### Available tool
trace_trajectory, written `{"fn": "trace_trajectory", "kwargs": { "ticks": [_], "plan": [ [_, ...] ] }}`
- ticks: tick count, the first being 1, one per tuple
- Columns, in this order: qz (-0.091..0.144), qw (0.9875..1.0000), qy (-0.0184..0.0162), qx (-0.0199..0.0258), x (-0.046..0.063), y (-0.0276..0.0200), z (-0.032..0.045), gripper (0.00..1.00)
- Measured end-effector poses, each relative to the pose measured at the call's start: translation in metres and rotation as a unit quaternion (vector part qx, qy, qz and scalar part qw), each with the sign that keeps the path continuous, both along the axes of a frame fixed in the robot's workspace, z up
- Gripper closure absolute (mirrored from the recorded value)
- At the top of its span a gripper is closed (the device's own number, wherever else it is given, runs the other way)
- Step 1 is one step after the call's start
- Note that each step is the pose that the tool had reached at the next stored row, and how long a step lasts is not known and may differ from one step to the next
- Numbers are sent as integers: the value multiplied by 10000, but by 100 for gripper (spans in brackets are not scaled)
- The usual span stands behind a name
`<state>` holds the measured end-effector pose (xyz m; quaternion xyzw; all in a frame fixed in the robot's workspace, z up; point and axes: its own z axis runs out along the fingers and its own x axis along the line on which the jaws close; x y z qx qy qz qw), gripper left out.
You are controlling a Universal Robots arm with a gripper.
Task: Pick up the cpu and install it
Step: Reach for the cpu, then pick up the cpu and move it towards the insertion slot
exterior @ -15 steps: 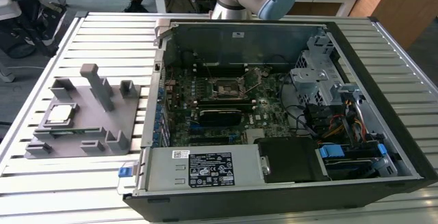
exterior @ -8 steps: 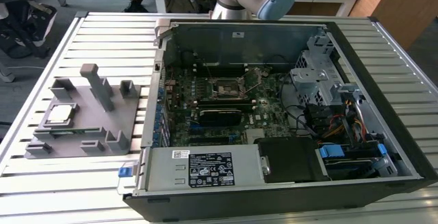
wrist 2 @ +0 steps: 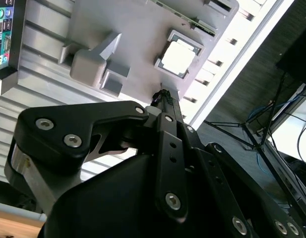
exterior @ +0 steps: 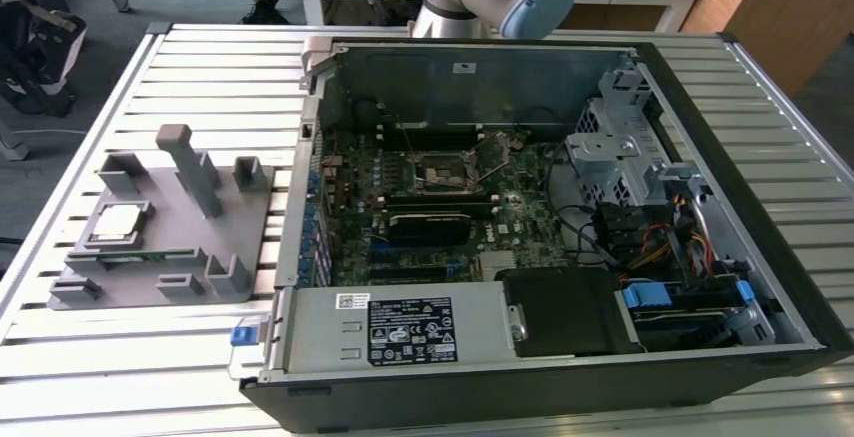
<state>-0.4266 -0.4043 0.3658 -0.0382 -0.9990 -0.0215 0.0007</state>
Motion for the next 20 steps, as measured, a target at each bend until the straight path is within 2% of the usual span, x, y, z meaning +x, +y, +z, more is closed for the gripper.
{"fn": "trace_trajectory", "kwargs": {
  "ticks": [4, 9, 16, 20],
  "plan": [
    [0, 10000, 0, 0, -127, 0, -24, 88],
    [0, 10000, 1, 0, -222, 0, -46, 88],
    [0, 10000, 6, 0, -305, 0, -66, 88],
    [0, 10000, 8, 0, -315, 0, -70, 88]
  ]
}}
